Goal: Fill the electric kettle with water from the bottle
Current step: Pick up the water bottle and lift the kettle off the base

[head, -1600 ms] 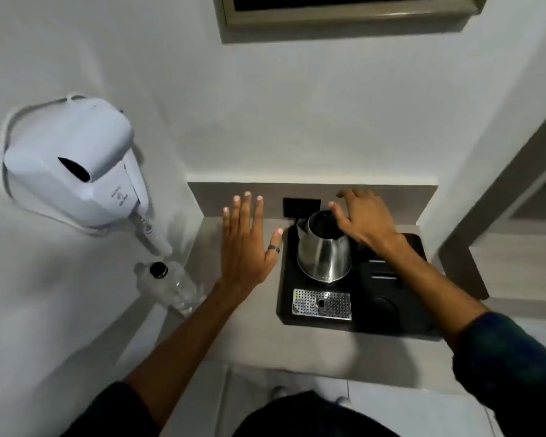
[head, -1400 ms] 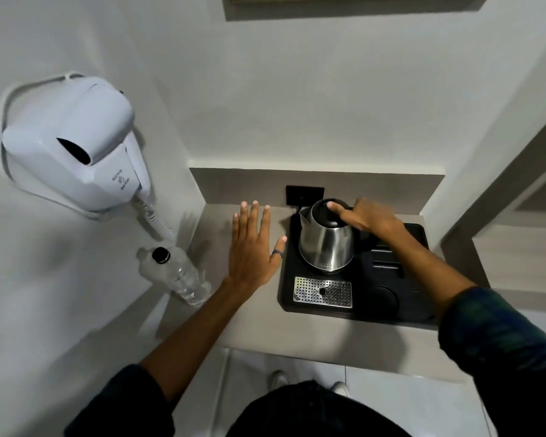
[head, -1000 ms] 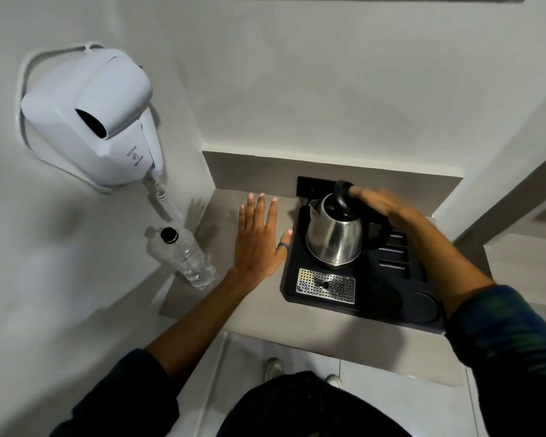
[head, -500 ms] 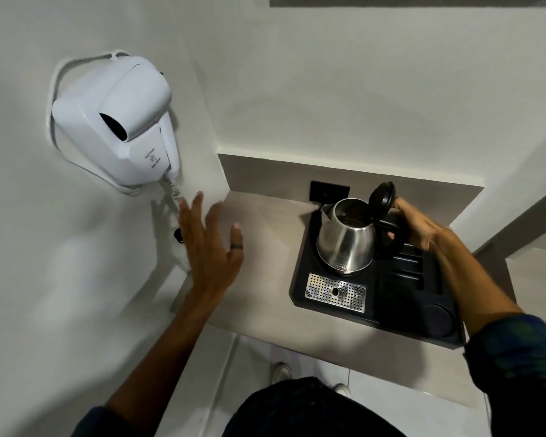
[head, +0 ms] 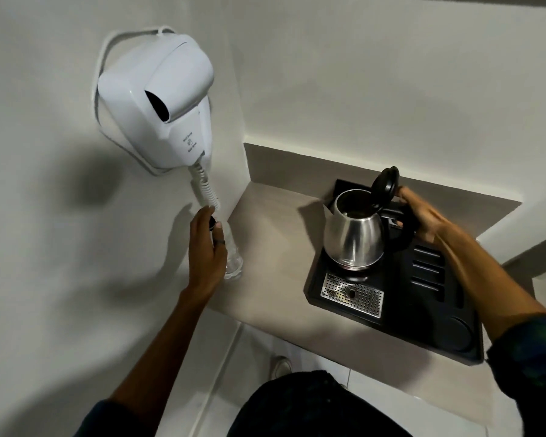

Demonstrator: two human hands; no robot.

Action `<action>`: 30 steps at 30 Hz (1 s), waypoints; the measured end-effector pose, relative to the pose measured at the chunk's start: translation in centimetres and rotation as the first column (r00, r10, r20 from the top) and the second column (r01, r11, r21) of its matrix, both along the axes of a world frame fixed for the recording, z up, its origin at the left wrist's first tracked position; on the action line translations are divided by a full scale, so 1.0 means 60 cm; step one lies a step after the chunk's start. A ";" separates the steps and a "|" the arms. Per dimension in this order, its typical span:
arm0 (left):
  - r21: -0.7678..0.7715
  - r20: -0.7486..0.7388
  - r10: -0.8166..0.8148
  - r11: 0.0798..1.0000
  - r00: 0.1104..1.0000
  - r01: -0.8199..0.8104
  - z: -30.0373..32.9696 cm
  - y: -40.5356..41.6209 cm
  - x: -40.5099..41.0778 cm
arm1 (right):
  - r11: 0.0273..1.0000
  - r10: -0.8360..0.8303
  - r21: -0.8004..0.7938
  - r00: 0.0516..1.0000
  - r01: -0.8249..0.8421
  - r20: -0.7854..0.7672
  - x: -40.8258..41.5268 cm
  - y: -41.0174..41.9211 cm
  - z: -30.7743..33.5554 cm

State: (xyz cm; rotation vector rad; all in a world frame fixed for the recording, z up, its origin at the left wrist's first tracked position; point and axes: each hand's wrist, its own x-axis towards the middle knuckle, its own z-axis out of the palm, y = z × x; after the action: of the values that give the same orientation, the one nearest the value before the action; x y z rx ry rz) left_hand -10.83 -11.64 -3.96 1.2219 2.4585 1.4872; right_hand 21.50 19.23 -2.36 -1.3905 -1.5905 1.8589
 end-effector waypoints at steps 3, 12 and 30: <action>0.017 0.017 0.038 0.999 0.999 -0.038 -0.012 0.002 -0.004 | 1.000 0.029 0.010 0.999 -0.028 -0.043 -0.031 -0.007 0.015; 0.193 -0.003 0.245 0.951 0.970 -0.240 -0.007 -0.005 -0.021 | 0.997 0.080 0.007 0.994 -0.080 -0.068 -0.201 -0.091 -0.012; -0.817 0.350 0.152 0.533 0.925 0.222 -0.186 -0.034 0.082 | 0.979 0.049 0.199 0.999 -0.047 -0.009 -0.254 -0.111 -0.081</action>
State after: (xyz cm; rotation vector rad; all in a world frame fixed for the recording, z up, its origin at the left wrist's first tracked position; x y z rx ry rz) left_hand -5.93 -13.71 -15.10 0.6541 2.3016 0.2624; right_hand 6.24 12.56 -7.25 -1.2607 -1.7631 1.6777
